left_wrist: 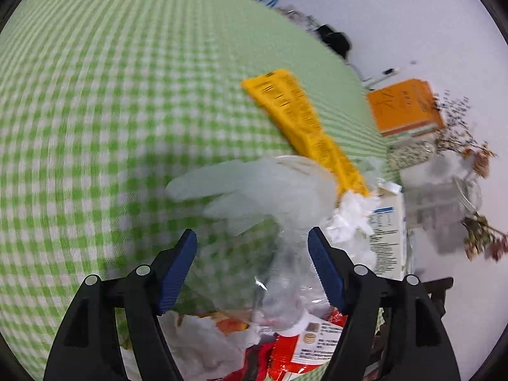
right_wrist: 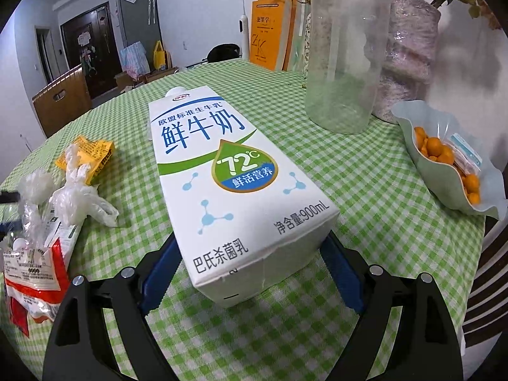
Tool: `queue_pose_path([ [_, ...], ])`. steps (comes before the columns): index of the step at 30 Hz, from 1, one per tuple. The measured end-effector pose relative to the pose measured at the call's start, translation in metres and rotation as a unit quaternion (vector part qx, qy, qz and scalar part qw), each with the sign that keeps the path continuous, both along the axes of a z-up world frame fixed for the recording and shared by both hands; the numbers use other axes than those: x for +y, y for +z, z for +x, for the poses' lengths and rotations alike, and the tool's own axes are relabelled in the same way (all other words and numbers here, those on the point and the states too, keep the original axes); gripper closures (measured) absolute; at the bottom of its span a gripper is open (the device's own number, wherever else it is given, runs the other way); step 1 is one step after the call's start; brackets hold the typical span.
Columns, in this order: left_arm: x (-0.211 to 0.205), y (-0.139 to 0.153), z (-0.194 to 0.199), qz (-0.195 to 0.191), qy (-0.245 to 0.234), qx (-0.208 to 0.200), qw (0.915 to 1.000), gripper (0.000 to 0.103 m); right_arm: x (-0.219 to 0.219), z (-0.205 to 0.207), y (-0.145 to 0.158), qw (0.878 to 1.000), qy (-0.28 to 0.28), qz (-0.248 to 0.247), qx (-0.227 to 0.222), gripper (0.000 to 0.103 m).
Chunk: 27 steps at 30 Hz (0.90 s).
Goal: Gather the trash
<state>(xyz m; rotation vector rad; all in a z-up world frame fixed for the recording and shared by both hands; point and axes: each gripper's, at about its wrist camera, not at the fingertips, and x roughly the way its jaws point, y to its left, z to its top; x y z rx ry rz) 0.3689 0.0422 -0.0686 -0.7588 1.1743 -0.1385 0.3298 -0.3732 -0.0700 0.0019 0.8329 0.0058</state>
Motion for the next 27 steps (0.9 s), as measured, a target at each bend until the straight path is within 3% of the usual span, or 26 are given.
queue_pose_path([
  [6,0.022,0.01,-0.006,0.014,-0.006,-0.009,0.9999,0.032,0.0,0.002,0.0,1.0,0.001,-0.006,0.0,0.02],
  [9,0.023,0.036,-0.015,0.042,-0.071,-0.07,0.9942,0.032,-0.001,0.002,-0.001,1.0,0.001,-0.004,-0.002,0.02],
  [12,0.018,0.05,-0.021,0.056,-0.101,-0.106,0.9876,0.034,-0.002,0.002,-0.002,1.0,0.002,0.0,-0.003,0.02],
  [14,0.014,0.045,-0.019,0.034,-0.11,-0.093,0.989,0.061,-0.003,0.002,-0.002,1.0,0.003,0.001,-0.002,0.02],
  [16,0.007,0.034,-0.015,0.006,-0.12,-0.069,0.9903,0.068,-0.004,0.002,-0.001,1.0,0.004,0.003,-0.001,0.02],
  [18,0.001,0.028,-0.013,0.018,-0.123,-0.063,0.9902,0.069,-0.005,0.002,-0.001,1.0,0.005,0.003,-0.001,0.02],
  [20,0.0,0.025,-0.012,0.014,-0.12,-0.062,0.9907,0.077,-0.006,0.002,-0.001,1.0,0.006,0.002,-0.002,0.02],
  [22,-0.001,0.03,-0.015,0.012,-0.122,-0.077,0.9894,0.094,-0.008,0.003,-0.001,1.0,0.004,0.001,-0.004,0.02],
  [27,-0.001,0.072,-0.033,-0.004,-0.1,-0.153,0.9832,0.103,-0.007,-0.004,0.005,1.0,-0.002,-0.002,-0.015,0.022],
])
